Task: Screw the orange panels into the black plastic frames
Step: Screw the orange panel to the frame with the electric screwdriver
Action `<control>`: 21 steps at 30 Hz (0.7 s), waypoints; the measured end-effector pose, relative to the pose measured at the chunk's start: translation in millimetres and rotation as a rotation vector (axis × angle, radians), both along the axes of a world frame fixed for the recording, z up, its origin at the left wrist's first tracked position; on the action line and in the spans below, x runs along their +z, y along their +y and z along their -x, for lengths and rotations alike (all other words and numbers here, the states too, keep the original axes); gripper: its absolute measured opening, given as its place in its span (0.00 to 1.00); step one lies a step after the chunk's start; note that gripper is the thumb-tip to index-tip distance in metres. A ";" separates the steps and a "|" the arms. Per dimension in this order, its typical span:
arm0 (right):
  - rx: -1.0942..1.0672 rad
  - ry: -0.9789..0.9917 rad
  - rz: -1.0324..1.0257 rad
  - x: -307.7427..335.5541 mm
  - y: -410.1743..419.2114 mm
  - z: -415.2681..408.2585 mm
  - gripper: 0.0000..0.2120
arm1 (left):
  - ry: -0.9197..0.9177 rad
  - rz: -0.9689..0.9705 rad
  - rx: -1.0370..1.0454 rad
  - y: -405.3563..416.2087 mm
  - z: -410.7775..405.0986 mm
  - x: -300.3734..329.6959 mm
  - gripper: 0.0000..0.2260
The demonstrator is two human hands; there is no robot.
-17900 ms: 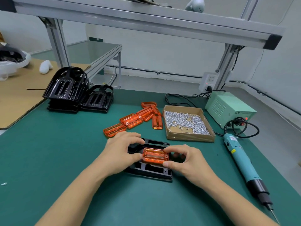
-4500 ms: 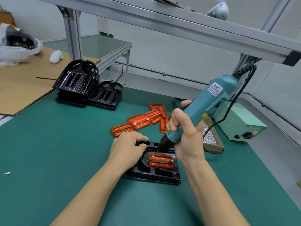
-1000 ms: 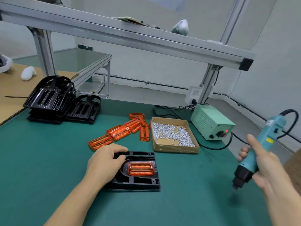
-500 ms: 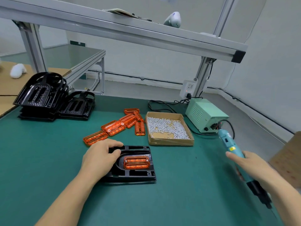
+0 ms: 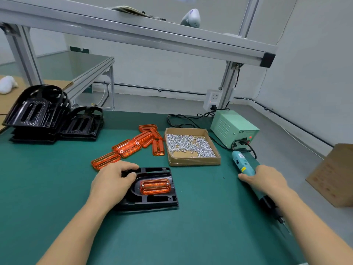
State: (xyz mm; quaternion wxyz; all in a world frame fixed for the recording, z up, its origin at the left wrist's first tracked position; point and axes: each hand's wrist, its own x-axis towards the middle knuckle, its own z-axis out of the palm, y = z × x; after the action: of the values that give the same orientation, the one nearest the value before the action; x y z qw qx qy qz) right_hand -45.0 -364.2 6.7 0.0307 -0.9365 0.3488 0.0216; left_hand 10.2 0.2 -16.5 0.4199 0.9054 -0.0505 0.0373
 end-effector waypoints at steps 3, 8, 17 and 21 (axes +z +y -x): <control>-0.005 -0.013 0.044 -1.9 2.1 -2.6 0.22 | 0.003 -0.001 -0.001 -0.2 -0.2 -0.1 0.09; -0.016 -0.053 0.092 -6.9 5.0 0.7 0.24 | 0.007 -0.008 -0.001 -0.8 0.0 0.7 0.09; -0.002 -0.015 0.053 -10.7 6.0 7.1 0.25 | -0.005 -0.028 -0.012 -1.2 0.0 0.0 0.10; 0.027 -0.043 0.033 -14.1 -1.2 7.2 0.24 | -0.001 -0.025 -0.013 0.2 0.4 -0.9 0.10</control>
State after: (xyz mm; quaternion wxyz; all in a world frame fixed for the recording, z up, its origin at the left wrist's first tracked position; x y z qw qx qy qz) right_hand -52.2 -365.4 -7.5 0.0225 -0.9417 0.3356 -0.0037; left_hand 9.8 0.4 -17.4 0.4090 0.9101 -0.0572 0.0343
